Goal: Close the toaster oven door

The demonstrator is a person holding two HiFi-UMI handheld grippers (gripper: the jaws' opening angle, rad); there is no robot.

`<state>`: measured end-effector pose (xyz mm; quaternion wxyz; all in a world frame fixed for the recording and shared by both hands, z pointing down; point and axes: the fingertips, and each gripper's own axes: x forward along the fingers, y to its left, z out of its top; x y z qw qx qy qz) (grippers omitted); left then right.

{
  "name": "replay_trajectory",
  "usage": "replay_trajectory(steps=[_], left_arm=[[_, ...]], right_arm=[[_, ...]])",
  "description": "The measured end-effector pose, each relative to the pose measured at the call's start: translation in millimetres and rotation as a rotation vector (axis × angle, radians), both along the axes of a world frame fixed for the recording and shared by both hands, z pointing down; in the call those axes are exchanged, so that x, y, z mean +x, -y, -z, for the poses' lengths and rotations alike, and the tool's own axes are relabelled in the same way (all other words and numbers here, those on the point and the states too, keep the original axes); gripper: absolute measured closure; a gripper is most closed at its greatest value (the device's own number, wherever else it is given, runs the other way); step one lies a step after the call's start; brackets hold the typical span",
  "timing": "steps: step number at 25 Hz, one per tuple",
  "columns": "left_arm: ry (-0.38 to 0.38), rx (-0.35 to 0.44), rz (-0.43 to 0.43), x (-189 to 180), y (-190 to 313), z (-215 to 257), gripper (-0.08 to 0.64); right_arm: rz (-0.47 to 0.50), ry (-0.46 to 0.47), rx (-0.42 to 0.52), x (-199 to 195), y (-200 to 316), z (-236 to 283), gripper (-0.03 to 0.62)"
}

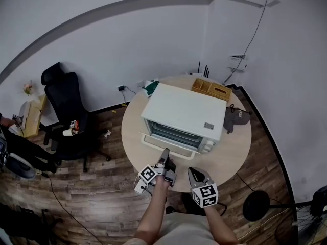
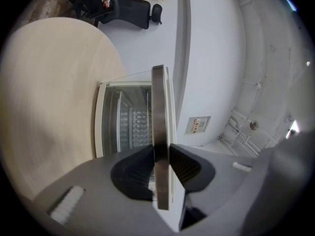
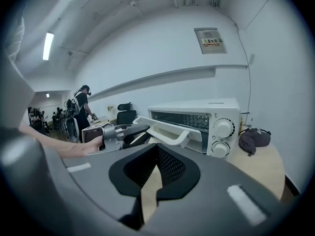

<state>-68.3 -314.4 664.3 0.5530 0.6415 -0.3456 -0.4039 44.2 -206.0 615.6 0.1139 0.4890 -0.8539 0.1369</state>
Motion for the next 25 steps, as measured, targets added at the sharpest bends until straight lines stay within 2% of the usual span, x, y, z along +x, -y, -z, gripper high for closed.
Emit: replay_trajectory(steps=[13, 25], left_arm=[[-0.022, -0.001, 0.011, 3.9, 11.5, 8.8, 0.402], [0.005, -0.002, -0.012, 11.2, 32.3, 16.2, 0.402]], right_arm=[[-0.019, 0.028, -0.02, 8.3, -14.5, -10.6, 0.592], [-0.033, 0.028, -0.028, 18.9, -10.1, -17.1, 0.592]])
